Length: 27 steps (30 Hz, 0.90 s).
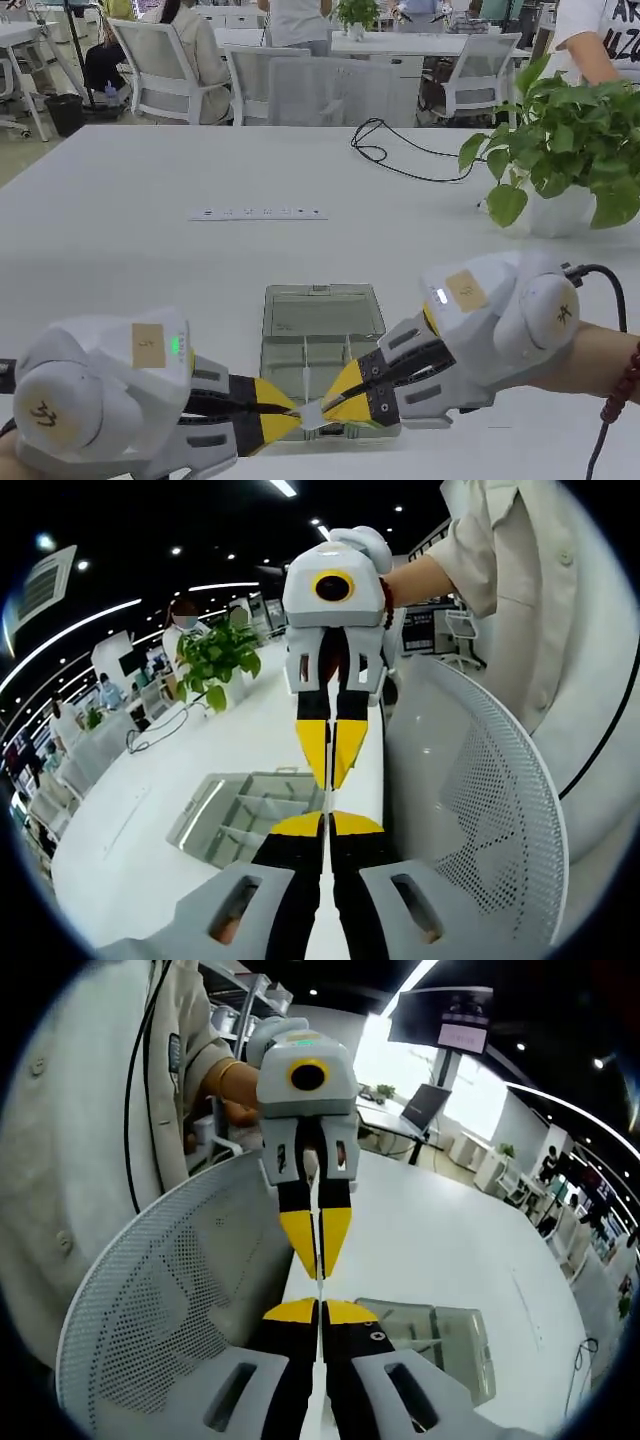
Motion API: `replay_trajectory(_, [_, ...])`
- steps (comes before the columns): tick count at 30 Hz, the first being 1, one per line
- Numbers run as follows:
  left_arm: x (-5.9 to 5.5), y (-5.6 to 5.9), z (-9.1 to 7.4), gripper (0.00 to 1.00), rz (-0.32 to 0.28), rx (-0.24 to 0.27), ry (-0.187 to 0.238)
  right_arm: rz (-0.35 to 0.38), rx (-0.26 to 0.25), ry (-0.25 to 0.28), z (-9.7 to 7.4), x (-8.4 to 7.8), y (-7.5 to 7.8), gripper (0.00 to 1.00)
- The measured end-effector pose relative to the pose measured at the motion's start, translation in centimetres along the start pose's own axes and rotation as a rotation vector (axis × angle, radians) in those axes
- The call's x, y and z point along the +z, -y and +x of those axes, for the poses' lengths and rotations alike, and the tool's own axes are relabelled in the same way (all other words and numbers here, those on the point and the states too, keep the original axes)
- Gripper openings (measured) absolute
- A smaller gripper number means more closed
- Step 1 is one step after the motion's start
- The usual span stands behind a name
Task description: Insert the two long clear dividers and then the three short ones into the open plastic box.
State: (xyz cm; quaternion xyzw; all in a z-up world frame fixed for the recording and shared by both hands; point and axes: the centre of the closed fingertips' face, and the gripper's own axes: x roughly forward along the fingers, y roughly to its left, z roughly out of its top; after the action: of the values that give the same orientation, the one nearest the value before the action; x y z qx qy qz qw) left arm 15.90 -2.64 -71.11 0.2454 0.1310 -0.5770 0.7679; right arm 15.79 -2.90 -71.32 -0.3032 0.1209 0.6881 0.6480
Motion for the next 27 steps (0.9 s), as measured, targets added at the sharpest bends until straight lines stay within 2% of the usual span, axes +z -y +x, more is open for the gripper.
replay_trajectory(4, [-0.1, -0.3, 0.0, 0.00, -0.019, 0.014, 0.002, 0.010, -0.004, -0.006, 0.1, 0.0, 0.2, 0.02])
replay_trajectory(6, [-0.2, -0.5, -0.1, 0.00, -0.068, 0.030, -0.001, 0.025, -0.008, -0.007, 0.2, 0.0, 0.3, 0.02])
replay_trajectory(7, [-0.2, -0.7, -0.2, 0.00, -0.114, 0.045, 0.004, 0.042, -0.014, -0.008, 0.3, 0.0, 0.4, 0.02])
replay_trajectory(8, [-0.2, -0.9, -0.3, 0.00, -0.115, 0.050, 0.013, 0.052, -0.016, -0.010, 0.3, -0.1, 0.5, 0.02])
replay_trajectory(10, [-0.1, -1.0, -0.5, 0.02, -0.163, 0.064, 0.035, 0.062, -0.020, -0.011, 0.3, -0.1, 0.7, 0.02])
replay_trajectory(15, [-0.4, -1.3, -0.7, 0.13, -0.216, 0.091, 0.051, 0.080, -0.046, -0.018, 0.2, -0.3, 1.4, 0.02])
replay_trajectory(17, [-0.4, -1.6, -0.8, 0.18, -0.266, 0.116, 0.078, 0.093, -0.063, -0.021, 0.2, -0.5, 1.9, 0.02])
replay_trajectory(18, [-0.2, -1.6, -0.8, 0.20, -0.305, 0.115, 0.107, 0.096, -0.079, -0.027, 0.2, -0.6, 2.3, 0.02])
replay_trajectory(19, [-0.2, -1.6, -0.9, 0.22, -0.328, 0.120, 0.117, 0.100, -0.085, -0.029, 0.2, -0.6, 2.4, 0.02])
replay_trajectory(24, [-0.6, -2.5, -1.2, 0.29, -0.405, 0.177, 0.148, 0.123, -0.136, -0.039, 0.2, -0.9, 3.7, 0.02])
replay_trajectory(27, [-0.8, -3.0, -1.5, 0.37, -0.436, 0.210, 0.161, 0.134, -0.153, -0.044, 0.2, -1.2, 4.4, 0.02])
